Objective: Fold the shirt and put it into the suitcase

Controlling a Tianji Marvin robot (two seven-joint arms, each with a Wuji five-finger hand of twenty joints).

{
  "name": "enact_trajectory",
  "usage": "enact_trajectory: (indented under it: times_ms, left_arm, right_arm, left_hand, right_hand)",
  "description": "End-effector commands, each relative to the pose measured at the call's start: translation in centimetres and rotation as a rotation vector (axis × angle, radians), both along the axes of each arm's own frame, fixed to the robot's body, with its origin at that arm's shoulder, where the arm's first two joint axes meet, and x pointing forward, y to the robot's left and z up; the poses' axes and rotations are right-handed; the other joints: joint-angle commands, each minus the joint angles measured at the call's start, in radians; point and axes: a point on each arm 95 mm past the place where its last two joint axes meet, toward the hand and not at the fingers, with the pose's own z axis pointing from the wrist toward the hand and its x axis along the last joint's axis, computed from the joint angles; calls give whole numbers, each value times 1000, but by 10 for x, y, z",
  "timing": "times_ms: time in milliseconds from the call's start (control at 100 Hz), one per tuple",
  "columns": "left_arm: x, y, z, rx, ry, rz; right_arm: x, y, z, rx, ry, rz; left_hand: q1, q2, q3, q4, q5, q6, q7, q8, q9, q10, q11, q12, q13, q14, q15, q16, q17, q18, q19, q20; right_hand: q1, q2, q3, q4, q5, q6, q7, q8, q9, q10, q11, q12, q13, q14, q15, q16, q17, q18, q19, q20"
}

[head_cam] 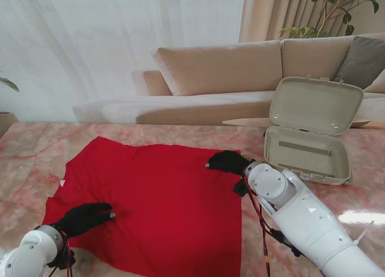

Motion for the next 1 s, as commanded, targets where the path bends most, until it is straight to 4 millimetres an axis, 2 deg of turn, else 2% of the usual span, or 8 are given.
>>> enact_trajectory:
  times_ms: [0, 250, 460, 710, 990]
  left_arm:
    - [-16, -7, -16, 12, 70, -31]
    - [-18, -17, -12, -7, 87, -55]
    - [-17, -21, -9, 1, 88, -81]
    - [-7, -17, 1, 10, 53, -88]
    - [5, -13, 15, -10, 18, -99]
  right_arm:
    - [1, -7, -7, -17, 29, -13]
    - [10, -14, -5, -56, 21, -15]
    - [10, -18, 0, -77, 4, -5]
    - [1, -23, 5, -118, -32, 37]
    - [-19, -27, 5, -149, -80, 100]
  left_hand:
    - [0, 34, -19, 6, -49, -28, -2, 0, 13, -14, 16, 13, 38, 52, 69, 37, 57, 78, 87, 55]
    - [2, 38, -18, 7, -53, -27, -6, -1, 7, -13, 14, 13, 37, 60, 74, 46, 57, 76, 95, 65]
    - [4, 38, -19, 7, -58, -25, -10, -2, 0, -10, 9, 11, 21, 62, 68, 47, 49, 67, 83, 64]
    - [-1, 49, -20, 6, -55, -26, -9, -2, 1, -10, 8, 11, 21, 62, 68, 48, 50, 63, 81, 66]
    - [2, 43, -20, 6, -50, -26, -8, -1, 5, -11, 7, 11, 24, 62, 68, 48, 52, 62, 81, 68]
  right_hand:
    - [-8, -23, 18, 31, 18, -34, 26, 14, 13, -22, 18, 17, -33, 69, -13, -27, -25, 46, -71, -63]
    - [-7, -26, 27, 28, 26, -35, 35, 14, 17, -22, 24, 18, -34, 63, -8, -30, -29, 35, -68, -73]
    - [-12, -24, 26, 26, 27, -38, 36, 12, 20, -24, 22, 17, -34, 68, -5, -31, -29, 42, -64, -78]
    - [-21, -18, 15, 26, 21, -48, 32, 6, 18, -25, 7, 11, -22, 45, -3, -28, -15, 56, -31, -59]
    - [-24, -13, -2, 28, 7, -53, 23, 1, 10, -22, -12, 7, 0, 28, 10, -12, -3, 59, -6, -33]
